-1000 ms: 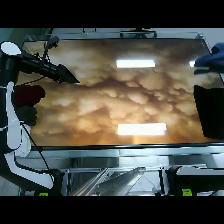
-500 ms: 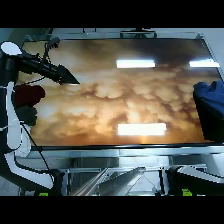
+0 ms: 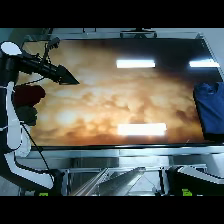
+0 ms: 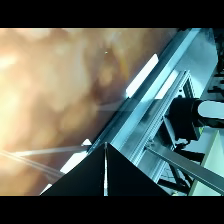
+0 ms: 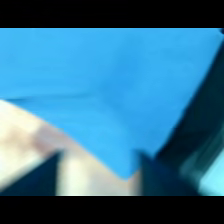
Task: Fold the shirts.
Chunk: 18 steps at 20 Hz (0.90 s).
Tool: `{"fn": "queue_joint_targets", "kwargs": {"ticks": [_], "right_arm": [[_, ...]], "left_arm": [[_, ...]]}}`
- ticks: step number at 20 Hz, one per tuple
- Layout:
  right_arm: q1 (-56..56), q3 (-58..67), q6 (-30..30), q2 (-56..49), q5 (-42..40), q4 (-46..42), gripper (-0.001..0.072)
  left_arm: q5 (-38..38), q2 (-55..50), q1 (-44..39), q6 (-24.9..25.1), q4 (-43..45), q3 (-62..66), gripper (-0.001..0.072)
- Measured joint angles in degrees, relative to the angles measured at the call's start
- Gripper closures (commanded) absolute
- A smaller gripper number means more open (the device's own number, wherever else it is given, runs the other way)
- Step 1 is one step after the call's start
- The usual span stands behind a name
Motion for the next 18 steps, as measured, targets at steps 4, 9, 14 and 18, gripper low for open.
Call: {"fn": "queue_joint_targets", "kwargs": {"ticks": [4, 9, 14, 18], "right_arm": [[6.71, 4.20, -2.64, 3.34, 2.47, 9.20, 0.0696], [23.45, -1.97, -4.90, 12.41, 4.11, 13.35, 0.0698], [46.62, -25.68, -6.10, 30.38, -1.86, 17.25, 0.0695], [60.17, -42.99, -6.01, 43.50, -9.05, 20.50, 0.0696]], "left_arm": [[1.57, 0.83, 0.00, -0.15, 0.00, 0.00, 0.0705], [5.57, 7.67, -1.60, 1.09, -0.11, -6.86, 0.0705], [10.73, 23.21, -5.38, 4.52, -0.07, -32.72, 0.0705], [14.60, 37.35, -8.41, 4.81, 0.02, -55.25, 0.0705]]}}
